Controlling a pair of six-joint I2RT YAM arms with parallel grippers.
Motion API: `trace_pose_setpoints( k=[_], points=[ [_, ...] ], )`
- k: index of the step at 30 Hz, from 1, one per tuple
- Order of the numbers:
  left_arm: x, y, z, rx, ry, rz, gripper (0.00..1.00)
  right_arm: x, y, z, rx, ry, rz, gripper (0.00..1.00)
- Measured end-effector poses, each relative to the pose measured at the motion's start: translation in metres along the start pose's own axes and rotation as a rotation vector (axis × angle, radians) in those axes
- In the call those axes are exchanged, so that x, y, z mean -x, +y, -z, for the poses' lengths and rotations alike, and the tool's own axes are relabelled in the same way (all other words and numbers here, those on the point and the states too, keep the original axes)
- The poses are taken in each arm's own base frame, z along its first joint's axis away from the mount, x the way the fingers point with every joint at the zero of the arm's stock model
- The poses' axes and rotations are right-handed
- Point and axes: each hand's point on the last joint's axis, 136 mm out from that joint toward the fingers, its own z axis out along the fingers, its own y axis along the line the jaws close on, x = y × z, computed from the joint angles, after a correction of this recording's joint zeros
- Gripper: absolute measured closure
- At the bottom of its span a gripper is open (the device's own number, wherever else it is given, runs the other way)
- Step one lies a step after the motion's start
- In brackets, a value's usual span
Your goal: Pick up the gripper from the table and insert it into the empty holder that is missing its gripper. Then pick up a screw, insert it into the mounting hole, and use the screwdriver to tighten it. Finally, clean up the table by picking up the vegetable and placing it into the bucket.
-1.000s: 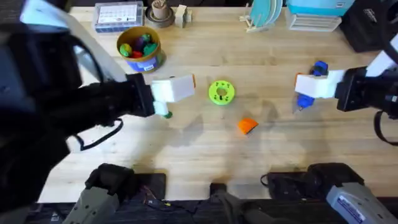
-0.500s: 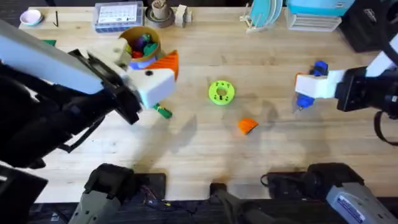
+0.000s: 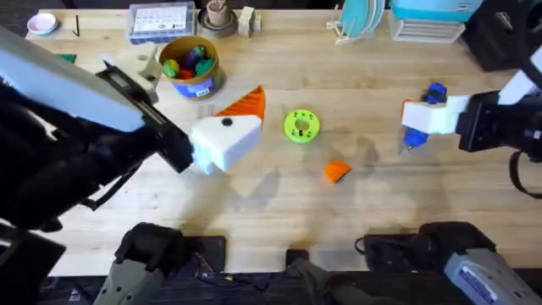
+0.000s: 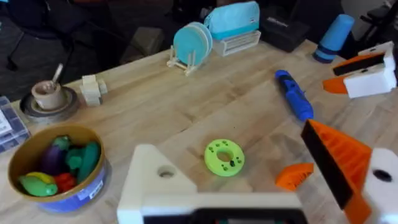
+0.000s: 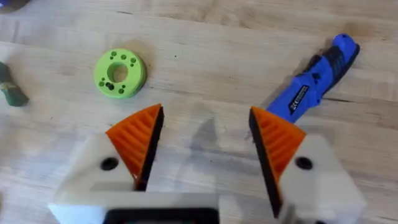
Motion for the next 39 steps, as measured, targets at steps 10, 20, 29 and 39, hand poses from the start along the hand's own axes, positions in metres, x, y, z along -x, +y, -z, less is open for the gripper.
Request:
trace_pose_setpoints(
  k=[10, 20, 29, 39],
  points=[
    [-0.002, 0.002, 0.0, 0.014, 0.01, 0.005, 0.007, 0.0, 0.0, 0.0, 0.0, 0.0, 0.0, 0.133],
    [0.033, 0.012, 0.003, 0.082, -0.126, -0.157, 0.008, 0.0, 0.0, 0.0, 0.0, 0.0, 0.0, 0.133],
    [0.037, 0.016, 0.001, 0.111, -0.308, -0.273, 0.008, 0.0, 0.0, 0.0, 0.0, 0.0, 0.0, 0.133],
    [-0.019, 0.005, -0.013, 0.056, -0.443, -0.346, 0.008, 0.0, 0.0, 0.0, 0.0, 0.0, 0.0, 0.133]
  ],
)
